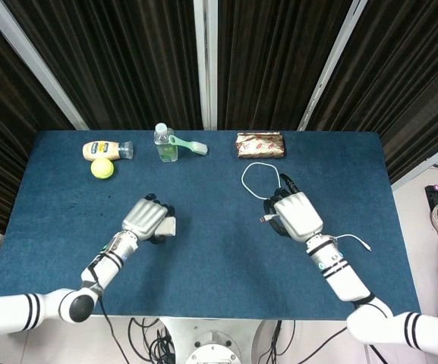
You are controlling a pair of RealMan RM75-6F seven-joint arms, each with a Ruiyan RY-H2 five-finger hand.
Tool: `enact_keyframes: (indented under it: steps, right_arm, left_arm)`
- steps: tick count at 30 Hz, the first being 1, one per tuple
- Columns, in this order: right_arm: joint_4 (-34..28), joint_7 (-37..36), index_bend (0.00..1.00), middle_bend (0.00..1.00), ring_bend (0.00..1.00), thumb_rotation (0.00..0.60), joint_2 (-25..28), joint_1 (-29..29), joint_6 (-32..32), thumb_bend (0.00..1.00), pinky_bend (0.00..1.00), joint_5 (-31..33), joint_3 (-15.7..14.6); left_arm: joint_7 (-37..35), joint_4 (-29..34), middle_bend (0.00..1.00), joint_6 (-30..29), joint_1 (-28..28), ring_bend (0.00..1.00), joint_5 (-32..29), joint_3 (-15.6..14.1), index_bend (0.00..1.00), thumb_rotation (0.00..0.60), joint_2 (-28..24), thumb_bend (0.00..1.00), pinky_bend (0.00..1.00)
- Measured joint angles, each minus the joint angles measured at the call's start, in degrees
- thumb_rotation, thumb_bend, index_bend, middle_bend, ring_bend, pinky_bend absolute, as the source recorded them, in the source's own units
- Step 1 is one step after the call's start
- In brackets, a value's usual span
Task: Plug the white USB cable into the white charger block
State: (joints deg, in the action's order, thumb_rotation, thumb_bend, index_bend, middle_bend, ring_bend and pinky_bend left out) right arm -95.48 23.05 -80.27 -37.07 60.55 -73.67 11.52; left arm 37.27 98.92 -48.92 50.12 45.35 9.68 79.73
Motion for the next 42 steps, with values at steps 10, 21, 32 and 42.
enact_keyframes:
  steps: [10, 21, 32, 42]
  right_arm:
    - [-0.4, 13.3, 0.70, 0.55, 0.31, 0.600, -9.0, -5.9, 0.0, 0.54, 0.00, 15.8, 4.4]
    - [4.3, 18.0, 0.70, 0.55, 0.31, 0.600, -16.1, -10.9, 2.9, 0.54, 0.00, 24.9, 7.8]
    - [8.4, 20.3, 0.70, 0.54, 0.31, 0.600, -20.1, -15.7, 2.8, 0.54, 0.00, 32.0, 10.1]
    - [9.6, 20.8, 0.70, 0.54, 0.31, 0.600, -21.4, -18.1, 2.9, 0.54, 0.00, 34.7, 10.8]
  left_arm:
    - [7.0, 1.9, 0.46, -3.5, 10.9, 0.35, -20.6, 3.6, 0.43, 0.600, 1.9, 0.21, 0.21]
    - [11.4, -1.4, 0.47, -7.3, 19.7, 0.36, -34.0, 4.7, 0.44, 0.600, 4.5, 0.21, 0.23]
    - [13.2, -3.0, 0.47, -9.0, 23.4, 0.36, -37.8, 4.8, 0.44, 0.600, 5.9, 0.21, 0.23]
    - [15.0, -3.4, 0.47, -10.4, 25.8, 0.36, -40.0, 4.8, 0.44, 0.600, 6.5, 0.21, 0.23]
